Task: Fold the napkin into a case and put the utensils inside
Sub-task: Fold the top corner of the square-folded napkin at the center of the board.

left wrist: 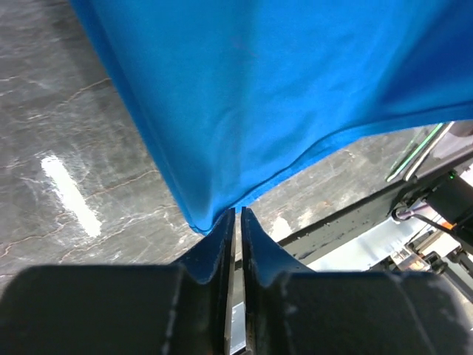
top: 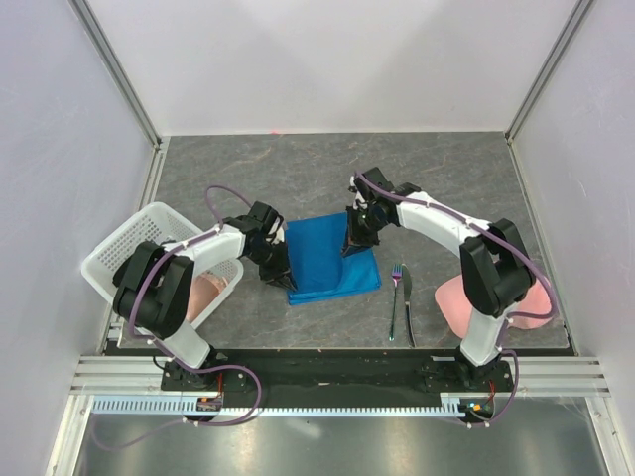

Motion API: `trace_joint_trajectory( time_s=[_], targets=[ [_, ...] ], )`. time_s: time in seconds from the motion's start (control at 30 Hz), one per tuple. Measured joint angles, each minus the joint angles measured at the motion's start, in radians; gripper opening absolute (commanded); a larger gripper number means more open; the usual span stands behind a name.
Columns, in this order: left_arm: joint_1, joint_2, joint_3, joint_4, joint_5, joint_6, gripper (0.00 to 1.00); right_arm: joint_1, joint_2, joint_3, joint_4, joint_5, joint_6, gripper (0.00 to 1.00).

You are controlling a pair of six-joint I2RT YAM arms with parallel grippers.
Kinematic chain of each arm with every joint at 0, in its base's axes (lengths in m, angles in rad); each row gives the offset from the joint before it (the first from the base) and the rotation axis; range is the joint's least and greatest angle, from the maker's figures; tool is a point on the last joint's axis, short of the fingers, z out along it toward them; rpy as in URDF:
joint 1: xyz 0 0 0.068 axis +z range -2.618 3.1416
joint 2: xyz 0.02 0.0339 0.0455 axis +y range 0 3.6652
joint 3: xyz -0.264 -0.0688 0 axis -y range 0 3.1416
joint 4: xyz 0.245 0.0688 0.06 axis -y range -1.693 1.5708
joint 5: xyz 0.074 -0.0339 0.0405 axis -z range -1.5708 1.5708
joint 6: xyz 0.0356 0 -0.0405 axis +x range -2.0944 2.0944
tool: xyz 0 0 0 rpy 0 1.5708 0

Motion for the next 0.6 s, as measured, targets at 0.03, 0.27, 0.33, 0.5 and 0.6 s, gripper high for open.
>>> trace_joint_trajectory(
  time_s=[0.03,0.27,0.33,0.5,0.6],
  targets=[
    [0.000,0.000,-0.006,0.004,-0.003,-0.002,0.09,0.005,0.018,0.026,-0.008,-0.006,0.000,0.00],
    [0.000,0.001,-0.081,0.013,-0.039,-0.027,0.08,0.032,0.212,0.252,0.019,-0.069,0.034,0.00],
    [0.000,0.001,-0.099,0.026,-0.049,-0.036,0.07,0.039,0.271,0.309,0.038,-0.084,0.055,0.00],
    [0.000,0.000,-0.105,0.035,-0.048,-0.052,0.07,0.048,0.394,0.421,0.066,-0.119,0.104,0.00],
    [-0.001,0.000,-0.106,0.040,-0.047,-0.056,0.07,0.048,0.448,0.471,0.072,-0.130,0.121,0.00]
  ],
)
